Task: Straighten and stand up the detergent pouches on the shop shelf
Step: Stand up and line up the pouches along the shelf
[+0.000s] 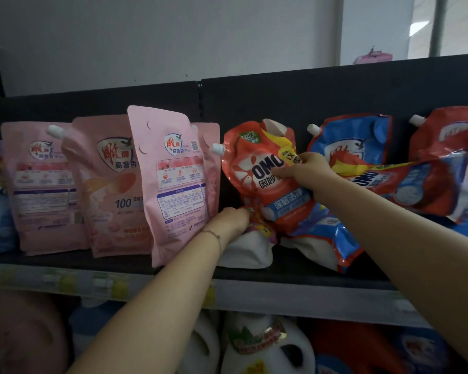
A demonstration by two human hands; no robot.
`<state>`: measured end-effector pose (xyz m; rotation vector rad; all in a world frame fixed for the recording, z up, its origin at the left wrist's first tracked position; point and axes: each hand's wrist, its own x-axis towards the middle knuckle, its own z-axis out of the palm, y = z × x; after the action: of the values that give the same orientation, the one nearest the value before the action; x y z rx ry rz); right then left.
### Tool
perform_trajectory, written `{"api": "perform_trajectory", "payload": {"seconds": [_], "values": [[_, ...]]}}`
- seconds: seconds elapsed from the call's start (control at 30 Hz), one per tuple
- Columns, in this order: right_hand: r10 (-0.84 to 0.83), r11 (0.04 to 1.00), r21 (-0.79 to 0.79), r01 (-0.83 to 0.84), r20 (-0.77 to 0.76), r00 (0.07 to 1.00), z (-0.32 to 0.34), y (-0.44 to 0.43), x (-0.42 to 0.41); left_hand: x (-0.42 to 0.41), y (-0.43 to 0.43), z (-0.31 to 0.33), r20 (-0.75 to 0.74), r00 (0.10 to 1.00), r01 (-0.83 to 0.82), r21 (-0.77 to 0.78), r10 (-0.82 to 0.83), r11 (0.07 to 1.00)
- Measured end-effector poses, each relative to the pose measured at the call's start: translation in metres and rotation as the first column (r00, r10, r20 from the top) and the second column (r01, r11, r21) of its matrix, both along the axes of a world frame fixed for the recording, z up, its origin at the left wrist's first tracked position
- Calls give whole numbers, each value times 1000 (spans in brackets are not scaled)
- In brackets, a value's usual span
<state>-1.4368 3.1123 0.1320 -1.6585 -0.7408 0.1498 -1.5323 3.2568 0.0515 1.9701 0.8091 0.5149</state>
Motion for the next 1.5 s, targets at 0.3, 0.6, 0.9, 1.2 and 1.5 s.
{"api": "perform_trajectory", "payload": {"seconds": [0.3, 0.6, 0.9, 1.2, 1.5], "values": [[9, 996, 86, -31, 245, 969, -34, -15, -1, -13, 4, 23, -123, 989, 76, -48, -81, 996], [34, 990, 122, -66, 247, 968, -42, -12, 0, -10, -15, 29, -258, 966, 72, 161, -29, 984], [-58, 967, 255, -20, 295, 954, -51, -13, 2, -30, -27, 20, 42, 928, -366, 275, 370, 889], [-66, 972, 234, -17, 340, 938, -53, -15, -1, -35, -46, 11, 550, 730, -577, 179, 405, 797], [-37, 978, 204, -32, 326, 945, -53, -11, 0, -37, -37, 0, 618, 742, -545, 329, 260, 771]]}}
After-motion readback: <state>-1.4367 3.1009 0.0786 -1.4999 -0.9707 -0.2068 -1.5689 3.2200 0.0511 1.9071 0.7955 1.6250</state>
